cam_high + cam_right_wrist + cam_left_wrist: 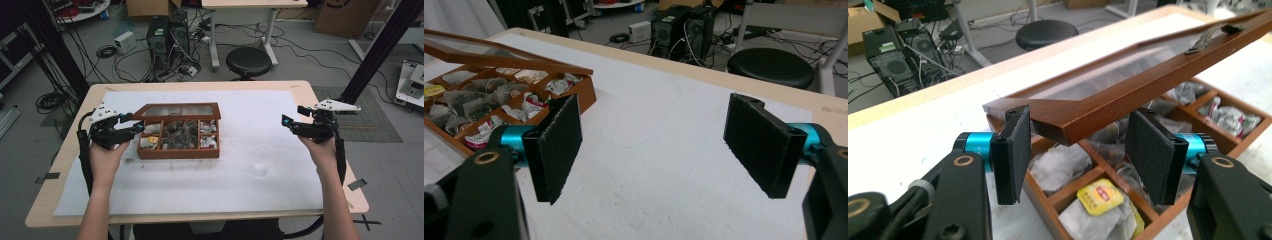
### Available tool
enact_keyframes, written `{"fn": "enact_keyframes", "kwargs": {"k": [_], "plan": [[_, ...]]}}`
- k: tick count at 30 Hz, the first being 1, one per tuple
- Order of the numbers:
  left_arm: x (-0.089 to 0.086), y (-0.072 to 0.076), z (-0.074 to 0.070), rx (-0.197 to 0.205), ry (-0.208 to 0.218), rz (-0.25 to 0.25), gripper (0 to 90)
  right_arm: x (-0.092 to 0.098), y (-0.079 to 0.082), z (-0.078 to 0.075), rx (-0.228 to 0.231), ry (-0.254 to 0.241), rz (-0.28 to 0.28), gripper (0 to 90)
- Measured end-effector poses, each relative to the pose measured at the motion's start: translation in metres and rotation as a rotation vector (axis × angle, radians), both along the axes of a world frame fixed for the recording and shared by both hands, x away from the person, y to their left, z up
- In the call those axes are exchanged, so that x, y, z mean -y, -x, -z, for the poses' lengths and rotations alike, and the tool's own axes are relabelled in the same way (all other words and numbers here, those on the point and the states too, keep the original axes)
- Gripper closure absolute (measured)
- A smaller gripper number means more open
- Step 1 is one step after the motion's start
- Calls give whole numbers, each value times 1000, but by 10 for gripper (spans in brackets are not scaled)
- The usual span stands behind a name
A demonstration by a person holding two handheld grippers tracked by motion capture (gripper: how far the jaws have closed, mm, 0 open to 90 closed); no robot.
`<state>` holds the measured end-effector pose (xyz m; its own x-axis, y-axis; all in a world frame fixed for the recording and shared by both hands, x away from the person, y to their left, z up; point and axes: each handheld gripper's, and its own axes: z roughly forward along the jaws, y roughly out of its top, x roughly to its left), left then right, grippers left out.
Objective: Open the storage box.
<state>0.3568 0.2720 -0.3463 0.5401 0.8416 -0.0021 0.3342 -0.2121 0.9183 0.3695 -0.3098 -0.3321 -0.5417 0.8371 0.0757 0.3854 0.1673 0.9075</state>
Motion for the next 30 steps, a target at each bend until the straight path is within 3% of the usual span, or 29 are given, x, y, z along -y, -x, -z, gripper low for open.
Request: {"fn": "enact_keyframes", "kwargs": {"k": [5,30], "plan": [[-1,-5,-4,-22,36,1,436,0,0,0,-2,-3,3,240],[-1,-39,-46,-52,18,6,438,2,-1,-1,0,-17,6,239]]}}
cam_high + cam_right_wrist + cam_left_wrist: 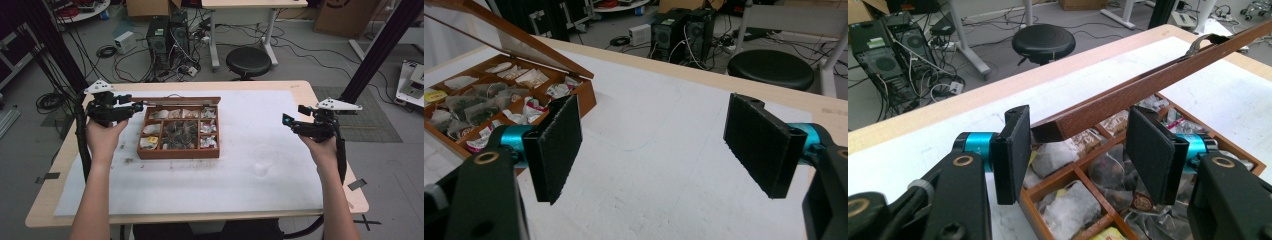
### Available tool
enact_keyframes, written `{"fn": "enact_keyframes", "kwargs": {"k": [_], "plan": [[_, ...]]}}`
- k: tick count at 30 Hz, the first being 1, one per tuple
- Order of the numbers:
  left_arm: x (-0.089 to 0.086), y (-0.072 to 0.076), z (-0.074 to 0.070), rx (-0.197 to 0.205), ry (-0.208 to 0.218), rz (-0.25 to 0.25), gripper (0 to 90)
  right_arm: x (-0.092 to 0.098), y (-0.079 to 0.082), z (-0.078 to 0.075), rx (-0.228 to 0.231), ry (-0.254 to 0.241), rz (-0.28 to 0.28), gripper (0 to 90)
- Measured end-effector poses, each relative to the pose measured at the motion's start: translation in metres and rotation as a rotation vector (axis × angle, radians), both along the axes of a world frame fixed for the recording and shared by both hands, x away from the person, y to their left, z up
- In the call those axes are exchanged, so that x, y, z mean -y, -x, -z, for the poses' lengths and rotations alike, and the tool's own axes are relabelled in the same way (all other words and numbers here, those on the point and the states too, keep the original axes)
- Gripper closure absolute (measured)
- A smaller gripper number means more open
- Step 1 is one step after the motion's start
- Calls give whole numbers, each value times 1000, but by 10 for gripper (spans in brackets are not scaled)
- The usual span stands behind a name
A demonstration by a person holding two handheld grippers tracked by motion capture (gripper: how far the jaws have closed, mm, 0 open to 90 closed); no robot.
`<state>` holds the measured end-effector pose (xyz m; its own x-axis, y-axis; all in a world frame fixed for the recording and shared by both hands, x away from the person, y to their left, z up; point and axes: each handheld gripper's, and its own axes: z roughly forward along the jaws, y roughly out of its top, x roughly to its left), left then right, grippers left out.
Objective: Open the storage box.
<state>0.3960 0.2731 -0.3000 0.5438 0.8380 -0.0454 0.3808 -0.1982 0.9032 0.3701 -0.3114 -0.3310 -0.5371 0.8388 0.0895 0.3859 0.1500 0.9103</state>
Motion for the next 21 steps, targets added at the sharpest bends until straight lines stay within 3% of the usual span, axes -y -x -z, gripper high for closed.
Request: {"fn": "enact_keyframes", "kwargs": {"k": [5,12,21], "plan": [[-1,-4,-4,7,21,-3,435,0,0,0,0,-1,-1,240],[1,-13,-14,3,-7,-1,436,1,0,0,3,0,-2,240],[1,-21,-19,-2,-4,-2,435,1,0,0,5,-5,-4,240]]}}
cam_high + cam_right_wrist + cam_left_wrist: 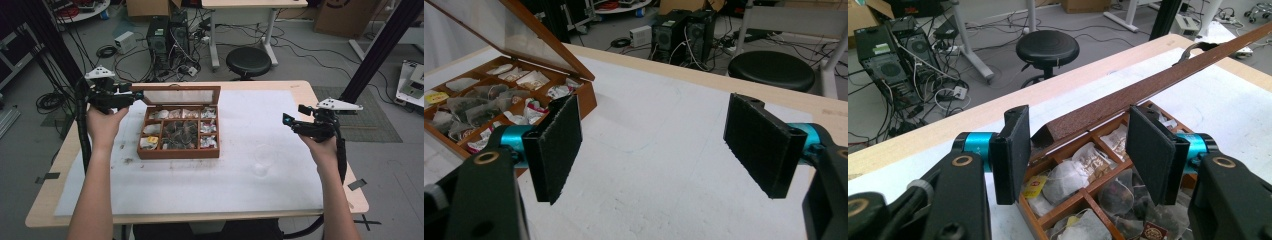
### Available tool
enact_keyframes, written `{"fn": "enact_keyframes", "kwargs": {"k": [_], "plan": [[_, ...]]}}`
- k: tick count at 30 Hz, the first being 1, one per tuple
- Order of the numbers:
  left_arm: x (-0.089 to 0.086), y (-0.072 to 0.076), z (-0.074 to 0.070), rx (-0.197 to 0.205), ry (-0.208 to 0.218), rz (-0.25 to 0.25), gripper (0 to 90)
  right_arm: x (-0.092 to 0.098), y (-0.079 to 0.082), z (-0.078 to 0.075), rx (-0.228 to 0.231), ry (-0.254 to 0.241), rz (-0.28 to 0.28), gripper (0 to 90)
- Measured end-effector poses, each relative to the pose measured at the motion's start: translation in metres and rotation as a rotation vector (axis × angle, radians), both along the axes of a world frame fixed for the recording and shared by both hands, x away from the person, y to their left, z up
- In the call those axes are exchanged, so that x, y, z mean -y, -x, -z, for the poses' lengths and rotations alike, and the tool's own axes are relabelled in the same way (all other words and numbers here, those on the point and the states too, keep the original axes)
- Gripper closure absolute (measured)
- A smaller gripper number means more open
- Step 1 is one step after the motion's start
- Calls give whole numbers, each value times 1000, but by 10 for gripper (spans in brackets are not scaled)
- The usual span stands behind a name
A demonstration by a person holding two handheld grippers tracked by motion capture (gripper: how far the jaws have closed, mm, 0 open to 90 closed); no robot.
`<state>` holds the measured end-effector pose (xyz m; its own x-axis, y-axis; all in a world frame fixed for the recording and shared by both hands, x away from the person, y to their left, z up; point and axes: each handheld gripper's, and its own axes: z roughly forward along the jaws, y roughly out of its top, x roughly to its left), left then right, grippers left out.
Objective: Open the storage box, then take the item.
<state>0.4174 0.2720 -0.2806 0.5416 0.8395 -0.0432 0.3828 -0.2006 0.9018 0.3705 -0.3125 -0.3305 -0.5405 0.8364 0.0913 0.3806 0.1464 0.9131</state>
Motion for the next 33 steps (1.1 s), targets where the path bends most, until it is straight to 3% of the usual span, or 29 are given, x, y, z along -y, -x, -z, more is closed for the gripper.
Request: {"fn": "enact_keyframes", "kwargs": {"k": [20,33], "plan": [[0,-2,0,4,11,-5,428,10,9,-1,0,-12,20,240],[1,-1,1,3,11,-7,418,3,9,-2,3,-3,-4,240]]}}
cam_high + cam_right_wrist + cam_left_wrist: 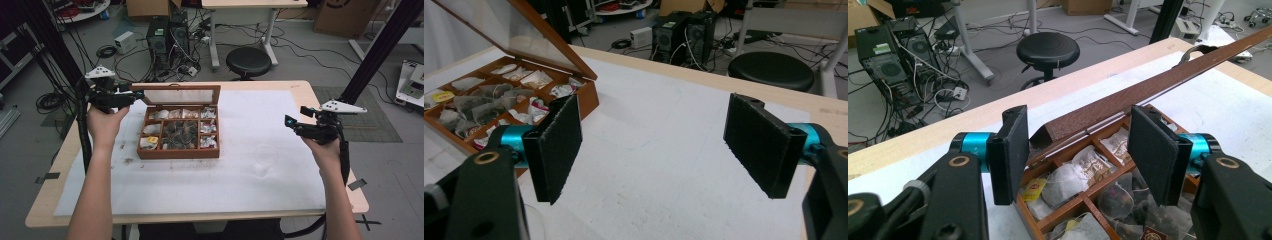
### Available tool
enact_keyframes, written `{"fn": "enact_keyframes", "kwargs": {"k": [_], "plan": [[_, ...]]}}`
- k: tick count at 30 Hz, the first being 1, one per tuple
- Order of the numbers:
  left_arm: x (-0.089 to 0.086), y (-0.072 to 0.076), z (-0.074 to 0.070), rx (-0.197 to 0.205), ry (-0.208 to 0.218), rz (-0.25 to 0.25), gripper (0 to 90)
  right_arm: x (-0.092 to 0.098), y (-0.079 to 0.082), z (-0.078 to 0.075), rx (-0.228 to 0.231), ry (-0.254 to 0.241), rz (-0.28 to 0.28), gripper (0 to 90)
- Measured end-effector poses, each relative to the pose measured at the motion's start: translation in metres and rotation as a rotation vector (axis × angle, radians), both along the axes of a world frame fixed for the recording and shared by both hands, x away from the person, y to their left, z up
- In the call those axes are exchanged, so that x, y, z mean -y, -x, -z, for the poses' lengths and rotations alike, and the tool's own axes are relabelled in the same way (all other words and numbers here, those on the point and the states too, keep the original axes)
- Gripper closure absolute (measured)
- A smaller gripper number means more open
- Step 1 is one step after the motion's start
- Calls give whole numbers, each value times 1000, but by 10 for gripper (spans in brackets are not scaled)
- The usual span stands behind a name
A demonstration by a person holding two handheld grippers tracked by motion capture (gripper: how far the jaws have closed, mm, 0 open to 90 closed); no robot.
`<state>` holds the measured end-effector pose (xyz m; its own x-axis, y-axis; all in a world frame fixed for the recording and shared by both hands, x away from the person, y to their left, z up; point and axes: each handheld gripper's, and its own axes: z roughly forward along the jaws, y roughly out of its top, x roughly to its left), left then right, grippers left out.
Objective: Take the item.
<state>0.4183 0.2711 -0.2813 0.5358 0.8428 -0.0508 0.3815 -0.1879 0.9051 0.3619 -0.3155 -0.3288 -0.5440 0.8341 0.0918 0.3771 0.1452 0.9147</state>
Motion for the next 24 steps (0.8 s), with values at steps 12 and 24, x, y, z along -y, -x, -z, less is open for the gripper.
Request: {"fn": "enact_keyframes", "kwargs": {"k": [12,24], "plan": [[-1,1,2,2,3,6,411,-20,5,-15,31,-16,-86,240],[1,0,1,-2,-10,-2,411,-72,10,-37,57,-10,-217,241]]}}
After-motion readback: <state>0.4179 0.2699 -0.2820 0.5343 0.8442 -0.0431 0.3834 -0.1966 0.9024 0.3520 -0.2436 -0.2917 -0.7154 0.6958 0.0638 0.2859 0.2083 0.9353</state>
